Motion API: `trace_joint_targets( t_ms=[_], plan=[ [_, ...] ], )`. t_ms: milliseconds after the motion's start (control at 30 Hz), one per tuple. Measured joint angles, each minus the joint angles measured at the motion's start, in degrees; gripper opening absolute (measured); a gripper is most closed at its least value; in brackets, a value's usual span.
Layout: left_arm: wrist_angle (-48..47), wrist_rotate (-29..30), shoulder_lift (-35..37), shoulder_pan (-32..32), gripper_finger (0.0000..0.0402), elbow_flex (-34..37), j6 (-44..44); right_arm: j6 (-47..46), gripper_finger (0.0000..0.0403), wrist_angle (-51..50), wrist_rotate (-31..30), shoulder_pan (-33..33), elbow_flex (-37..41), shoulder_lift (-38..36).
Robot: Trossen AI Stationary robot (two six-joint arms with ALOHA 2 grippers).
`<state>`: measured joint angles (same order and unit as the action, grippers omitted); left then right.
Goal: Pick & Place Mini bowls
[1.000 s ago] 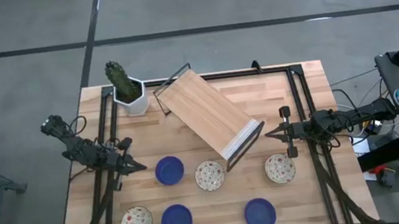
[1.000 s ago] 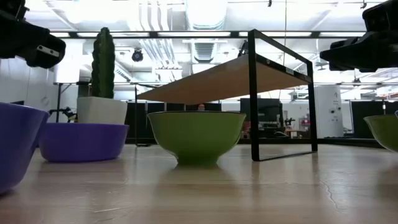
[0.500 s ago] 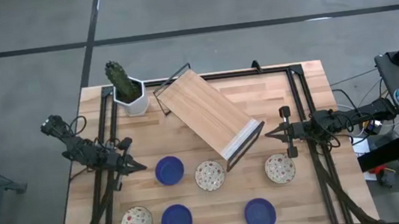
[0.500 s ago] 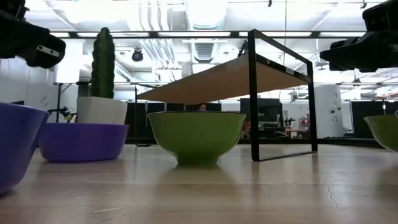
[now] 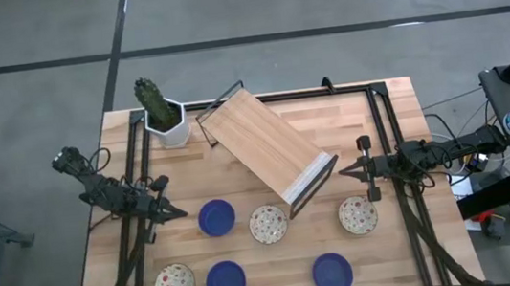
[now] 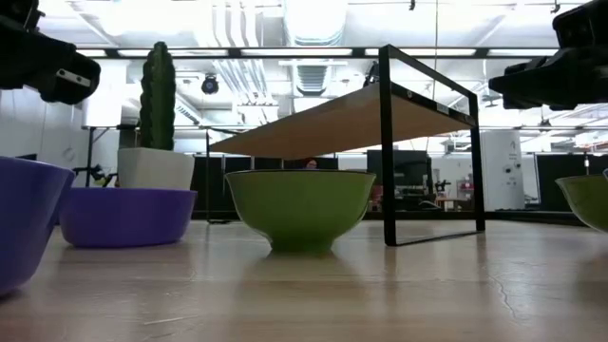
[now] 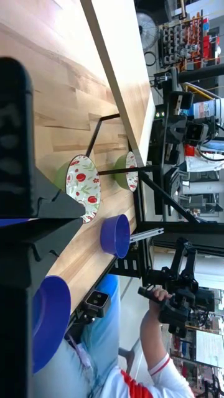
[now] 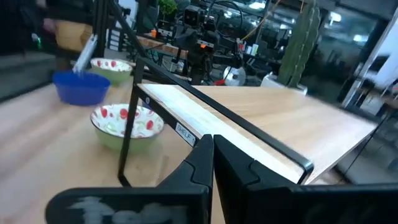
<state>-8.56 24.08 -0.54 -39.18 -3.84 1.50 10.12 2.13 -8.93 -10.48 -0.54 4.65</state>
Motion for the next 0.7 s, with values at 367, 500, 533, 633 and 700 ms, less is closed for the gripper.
trace_joint_targets(
  t_ms=[367,500,533,633,700],
  plan=[
    [5.2,1.8,0.0,0.1,0.0,0.5,-23.0,-29.3,0.0008,2.6,0.0,0.0,0.0,0.0],
    [11.5,-1.2,0.0,0.1,0.0,1.4,-10.8,-31.3,0.0008,6.7,0.0,0.0,0.0,0.0],
    [13.2,-1.1,0.0,0.1,0.0,1.6,-9.6,-31.4,0.0008,8.0,0.0,0.0,0.0,0.0],
    [17.9,-0.6,-0.1,0.1,0.0,1.6,-6.6,-31.5,0.0008,10.1,1.2,0.0,0.0,0.0],
    [19.2,-0.6,-0.1,0.1,0.0,1.6,-2.7,-31.3,0.0008,12.8,1.5,0.0,0.0,0.1]
  ],
)
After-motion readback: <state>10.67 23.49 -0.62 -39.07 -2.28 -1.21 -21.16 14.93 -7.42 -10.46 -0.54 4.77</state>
